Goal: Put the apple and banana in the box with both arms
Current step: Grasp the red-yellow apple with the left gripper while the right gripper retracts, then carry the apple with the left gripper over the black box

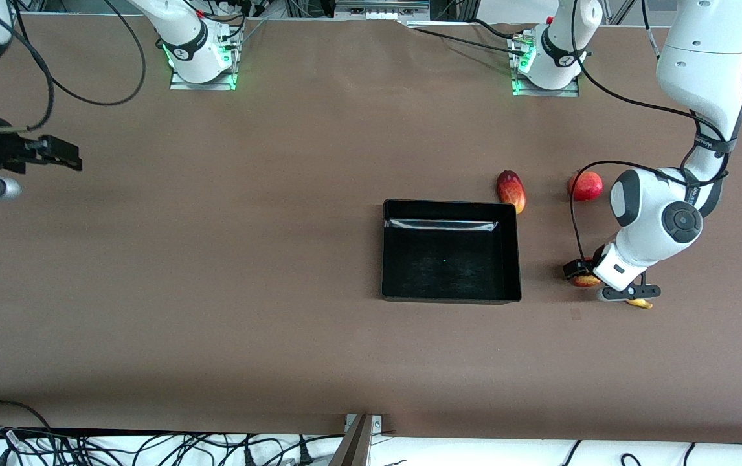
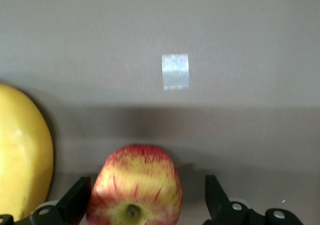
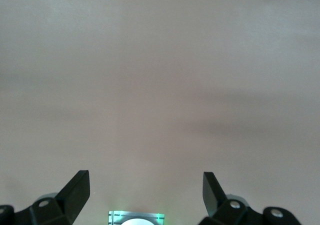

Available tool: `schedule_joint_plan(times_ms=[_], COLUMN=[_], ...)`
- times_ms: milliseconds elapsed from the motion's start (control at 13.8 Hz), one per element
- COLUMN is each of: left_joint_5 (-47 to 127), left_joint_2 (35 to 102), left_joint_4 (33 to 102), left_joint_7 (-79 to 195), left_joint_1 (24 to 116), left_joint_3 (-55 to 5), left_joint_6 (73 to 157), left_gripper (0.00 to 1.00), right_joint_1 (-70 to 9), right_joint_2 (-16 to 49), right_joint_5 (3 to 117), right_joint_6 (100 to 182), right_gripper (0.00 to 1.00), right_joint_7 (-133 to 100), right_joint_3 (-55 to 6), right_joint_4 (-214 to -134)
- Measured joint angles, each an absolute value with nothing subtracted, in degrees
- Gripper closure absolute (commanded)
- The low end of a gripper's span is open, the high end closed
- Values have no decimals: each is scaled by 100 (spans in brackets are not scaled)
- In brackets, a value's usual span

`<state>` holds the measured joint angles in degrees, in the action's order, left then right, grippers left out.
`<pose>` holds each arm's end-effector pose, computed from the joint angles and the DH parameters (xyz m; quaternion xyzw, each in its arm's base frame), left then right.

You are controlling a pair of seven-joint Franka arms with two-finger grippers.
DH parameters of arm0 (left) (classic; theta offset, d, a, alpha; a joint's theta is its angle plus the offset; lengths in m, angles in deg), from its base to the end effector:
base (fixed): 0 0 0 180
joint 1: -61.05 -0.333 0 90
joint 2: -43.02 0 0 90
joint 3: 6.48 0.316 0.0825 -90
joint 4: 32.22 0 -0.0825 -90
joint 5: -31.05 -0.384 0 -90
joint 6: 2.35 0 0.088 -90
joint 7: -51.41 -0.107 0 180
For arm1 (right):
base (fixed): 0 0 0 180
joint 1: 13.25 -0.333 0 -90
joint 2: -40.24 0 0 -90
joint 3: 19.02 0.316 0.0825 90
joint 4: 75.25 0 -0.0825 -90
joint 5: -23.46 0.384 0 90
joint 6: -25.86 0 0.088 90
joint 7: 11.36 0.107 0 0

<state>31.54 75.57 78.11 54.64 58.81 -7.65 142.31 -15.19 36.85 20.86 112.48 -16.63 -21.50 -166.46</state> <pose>0.6283 0.0123 0.1944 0.9989 0.0426 0.0154 0.0083 0.5626 -0.0097 0.5770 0.9964 0.0413 -0.0707 0.0204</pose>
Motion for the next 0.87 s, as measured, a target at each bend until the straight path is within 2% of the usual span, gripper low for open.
schedule_joint_plan(times_ms=[145,217,434,651,723,867], left_joint_5=[3154,3154,3154,3154,3154,3155], left_joint_2=[7565,7572,7585,7673,7712,7759], left_joint_4=[7885,7898,7902,7903,7903,7902], left_joint_7=[5467,5469,5474,5477,5478,5481], left_joint_1=[5879,5878,5878,5876,5870,5861], left_joint_3=[-763,-762,-762,-758,-757,-754], left_joint_6=[14232,14233,14241,14434,14499,14553], left_gripper=[0,5,11,23,30,62], right_joint_1=[-1302,-1191,-936,-869,-852,-817], right_joint_2=[4161,4288,4349,4248,4182,4074], right_joint_5=[2067,2067,2066,2066,2077,2185], right_joint_6=[11438,11482,11585,11667,11660,11662], right_gripper=[0,0,0,0,0,0], right_joint_7=[-1664,-1664,-1664,-1662,-1661,-1661], right_joint_3=[-1939,-1823,-1613,-1621,-1659,-1728], right_joint_4=[-17181,-17315,-17410,-17316,-17240,-17112])
